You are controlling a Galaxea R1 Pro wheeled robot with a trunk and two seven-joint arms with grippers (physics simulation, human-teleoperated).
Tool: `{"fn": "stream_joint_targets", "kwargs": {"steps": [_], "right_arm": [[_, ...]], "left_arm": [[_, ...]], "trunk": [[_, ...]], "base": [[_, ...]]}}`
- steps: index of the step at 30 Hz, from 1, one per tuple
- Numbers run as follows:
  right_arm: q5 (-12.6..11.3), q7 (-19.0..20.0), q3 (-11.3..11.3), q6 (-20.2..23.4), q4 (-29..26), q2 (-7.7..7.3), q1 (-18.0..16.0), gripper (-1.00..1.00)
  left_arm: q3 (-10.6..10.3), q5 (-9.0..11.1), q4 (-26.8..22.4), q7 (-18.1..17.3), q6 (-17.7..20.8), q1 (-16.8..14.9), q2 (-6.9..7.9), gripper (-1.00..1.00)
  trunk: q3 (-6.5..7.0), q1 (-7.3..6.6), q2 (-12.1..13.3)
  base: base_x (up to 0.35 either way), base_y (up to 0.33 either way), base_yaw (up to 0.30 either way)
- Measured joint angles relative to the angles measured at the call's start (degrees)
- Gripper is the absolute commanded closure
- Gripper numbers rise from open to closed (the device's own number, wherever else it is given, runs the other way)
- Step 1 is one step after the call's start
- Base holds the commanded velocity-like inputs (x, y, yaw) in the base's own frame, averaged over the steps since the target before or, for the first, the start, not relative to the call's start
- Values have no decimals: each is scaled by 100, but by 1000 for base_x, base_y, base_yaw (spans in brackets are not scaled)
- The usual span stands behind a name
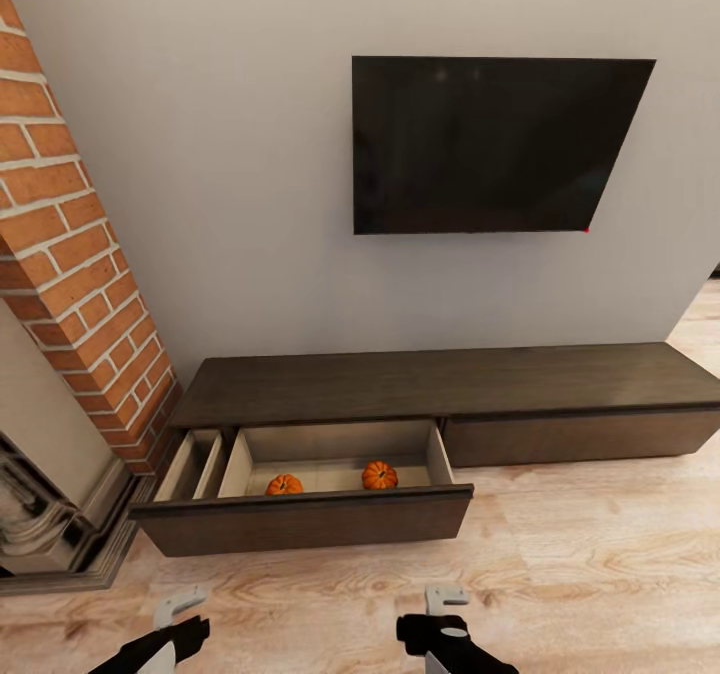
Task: Place each of the two pumpkins and all three candles from the living room inside a cabinet in the living room (use any cabinet), then make sure every cabinet is closed, and position the cauldron so it is next to a table in the living room.
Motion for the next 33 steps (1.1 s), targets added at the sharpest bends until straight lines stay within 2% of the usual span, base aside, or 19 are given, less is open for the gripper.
{"fn": "stream_joint_targets", "kwargs": {"steps": [10,13,18,23,33], "right_arm": [[40,-25,9,-291,-58,-39,1,-100],[39,-25,9,-600,-62,-42,2,-100],[28,-14,9,-1349,-55,-48,0,-100],[23,-1,9,-1588,-56,-51,2,-100],[22,3,9,-1633,-59,-48,2,-100]], "left_arm": [[3,-8,-474,5,-887,-4,-7,-100],[11,0,-507,3,-1111,-5,-7,-100],[12,5,-518,1,-1572,-6,-21,-100],[-4,5,-515,-3,-1685,-5,-65,-100],[-21,6,-492,-7,-1720,-3,-78,-100]], "trunk": [[0,0,0],[0,0,0],[0,0,0],[0,0,0],[0,0,0]], "base": [[0,0,0],[0,0,0],[0,0,0],[0,0,0],[0,0,0]]}}
